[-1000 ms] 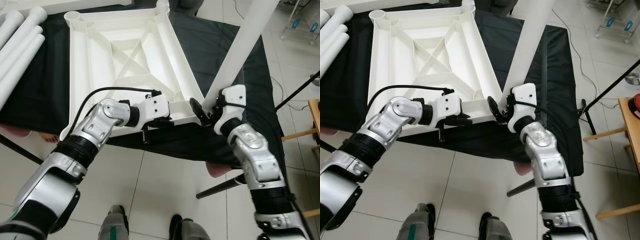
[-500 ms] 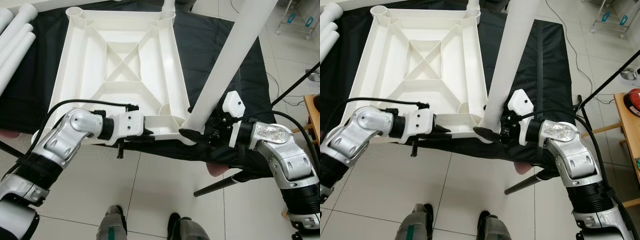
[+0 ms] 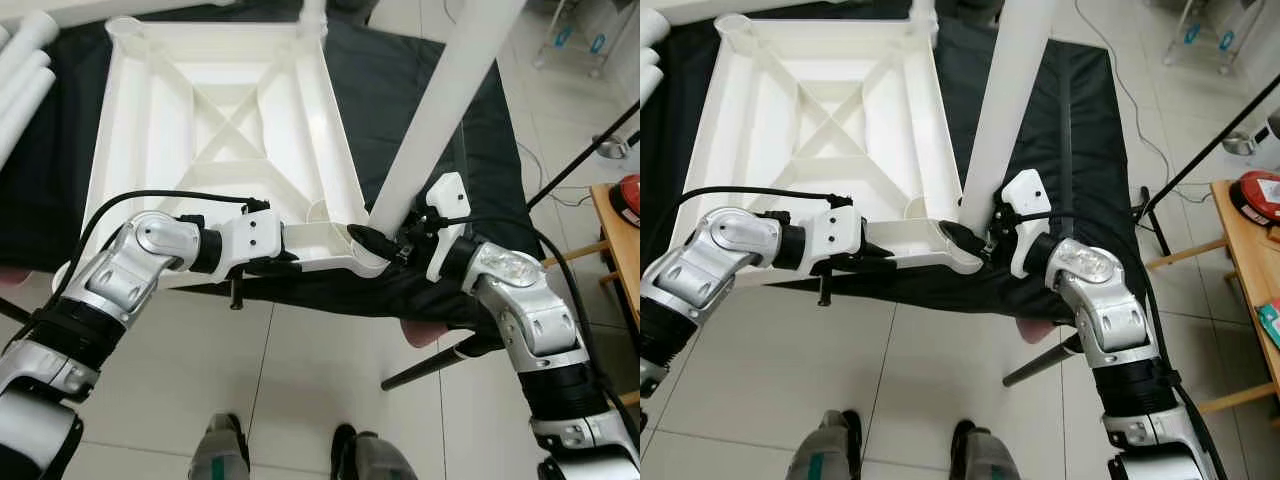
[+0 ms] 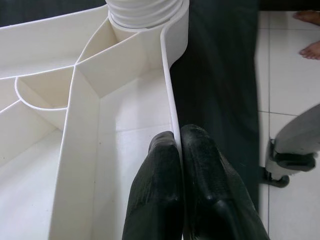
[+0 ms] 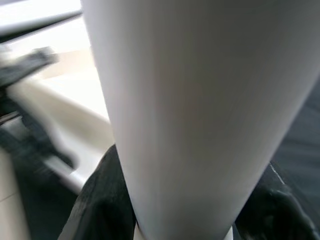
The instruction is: Building children table
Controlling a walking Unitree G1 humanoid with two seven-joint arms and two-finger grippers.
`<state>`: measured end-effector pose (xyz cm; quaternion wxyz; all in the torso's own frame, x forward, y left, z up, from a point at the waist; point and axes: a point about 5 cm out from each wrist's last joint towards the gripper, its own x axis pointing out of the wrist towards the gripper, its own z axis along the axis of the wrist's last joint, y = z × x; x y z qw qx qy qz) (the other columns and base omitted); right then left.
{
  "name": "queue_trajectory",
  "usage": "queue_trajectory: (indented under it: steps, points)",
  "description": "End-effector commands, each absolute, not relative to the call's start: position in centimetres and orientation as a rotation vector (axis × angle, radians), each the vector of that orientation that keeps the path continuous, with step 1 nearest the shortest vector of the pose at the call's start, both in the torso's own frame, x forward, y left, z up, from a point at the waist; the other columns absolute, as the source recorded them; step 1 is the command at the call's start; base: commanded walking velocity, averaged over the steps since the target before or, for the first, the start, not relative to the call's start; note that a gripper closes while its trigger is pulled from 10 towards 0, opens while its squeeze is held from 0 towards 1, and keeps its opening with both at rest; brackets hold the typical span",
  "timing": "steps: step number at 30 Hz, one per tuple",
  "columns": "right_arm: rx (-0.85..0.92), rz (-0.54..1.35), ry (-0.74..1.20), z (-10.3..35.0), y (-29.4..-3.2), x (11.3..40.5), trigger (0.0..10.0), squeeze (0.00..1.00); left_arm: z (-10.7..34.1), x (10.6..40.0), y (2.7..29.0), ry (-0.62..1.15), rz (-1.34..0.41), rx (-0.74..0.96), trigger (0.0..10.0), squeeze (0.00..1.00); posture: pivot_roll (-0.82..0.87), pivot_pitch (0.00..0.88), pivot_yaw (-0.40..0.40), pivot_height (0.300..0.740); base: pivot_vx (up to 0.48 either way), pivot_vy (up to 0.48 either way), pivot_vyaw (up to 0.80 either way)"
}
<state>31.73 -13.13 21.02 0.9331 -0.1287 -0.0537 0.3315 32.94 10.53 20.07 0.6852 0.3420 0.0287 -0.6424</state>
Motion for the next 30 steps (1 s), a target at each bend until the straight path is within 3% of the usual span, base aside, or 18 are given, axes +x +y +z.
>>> queue_trajectory:
  steps: [1, 2, 5, 7, 17, 18, 19, 20, 23, 24, 27, 29, 30]
  points:
    - [-0.341, 0.472, 0.059, 17.6, -14.0, 32.6, 0.0, 0.00, 22.8, 31.0, 4.9, -0.193, -1.693, 0.807, 0.0, 0.00, 0.19, 0.224, -0.068, 0.740, 0.000, 0.000, 0.00]
    - [-0.341, 0.472, 0.059, 17.6, -14.0, 32.6, 0.0, 0.00, 22.8, 31.0, 4.9, -0.193, -1.693, 0.807, 0.0, 0.00, 0.19, 0.224, -0.068, 0.740, 0.000, 0.000, 0.00]
    - [-0.327, 0.058, 0.075, 17.0, -16.0, 33.3, 0.0, 0.00, 23.7, 32.4, 2.2, -0.225, -1.662, 0.795, 0.0, 0.00, 0.18, 0.217, -0.060, 0.740, 0.000, 0.000, 0.00]
    - [-0.310, -0.042, 0.078, 16.9, -16.5, 33.3, 0.0, 0.00, 23.9, 32.7, 1.6, -0.228, -1.651, 0.793, 0.0, 0.00, 0.18, 0.217, -0.060, 0.740, 0.000, 0.000, 0.00]
    - [-0.273, -0.141, 0.073, 16.5, -16.6, 33.0, 0.0, 0.00, 24.0, 33.1, 1.1, -0.226, -1.636, 0.787, 0.0, 0.00, 0.17, 0.210, -0.055, 0.740, 0.000, 0.000, 0.00]
    - [-0.229, -0.065, 0.020, 16.9, -15.2, 32.8, 10.0, 0.00, 23.8, 33.1, 1.1, -0.221, -1.641, 0.787, 0.0, 0.00, 0.17, 0.208, -0.049, 0.740, 0.000, 0.000, 0.00]
    - [-0.229, -0.065, 0.020, 16.9, -15.2, 32.8, 10.0, 0.00, 23.8, 33.1, 1.1, -0.221, -1.641, 0.787, 0.0, 0.00, 0.17, 0.208, -0.049, 0.740, 0.000, 0.000, 0.00]
    - [-0.169, 0.112, -0.073, 18.0, -13.1, 32.4, 10.0, 1.00, 23.5, 33.0, 1.5, -0.212, -1.657, 0.790, 0.0, 0.00, 0.17, 0.208, -0.049, 0.740, 0.000, 0.000, 0.00]
    - [-0.147, 0.218, -0.128, 19.0, -12.3, 32.2, 10.0, 1.00, 23.3, 32.9, 1.8, -0.210, -1.666, 0.792, 0.0, 0.00, 0.17, 0.208, -0.052, 0.740, 0.000, 0.000, 0.00]
    - [-0.134, 0.326, -0.181, 20.3, -12.1, 31.9, 10.0, 0.00, 23.1, 32.7, 2.2, -0.206, -1.684, 0.799, 0.0, 0.00, 0.18, 0.210, -0.052, 0.740, 0.000, 0.000, 0.00]
    - [-0.127, 0.453, -0.243, 21.7, -11.8, 31.4, 10.0, 0.00, 22.9, 32.4, 2.7, -0.200, -1.706, 0.807, 0.0, 0.00, 0.18, 0.210, -0.052, 0.740, 0.000, 0.000, 0.00]
    - [-0.200, 0.716, -0.262, 23.1, -11.8, 29.9, 10.0, 0.00, 22.2, 31.3, 4.2, -0.179, -1.772, 0.850, 0.0, 0.00, 0.18, 0.213, -0.049, 0.740, 0.000, 0.000, 0.00]
    - [-0.200, 0.716, -0.262, 23.1, -11.8, 29.9, 10.0, 0.00, 22.2, 31.3, 4.2, -0.179, -1.772, 0.850, 0.0, 0.00, 0.18, 0.213, -0.049, 0.740, 0.000, 0.000, 0.00]
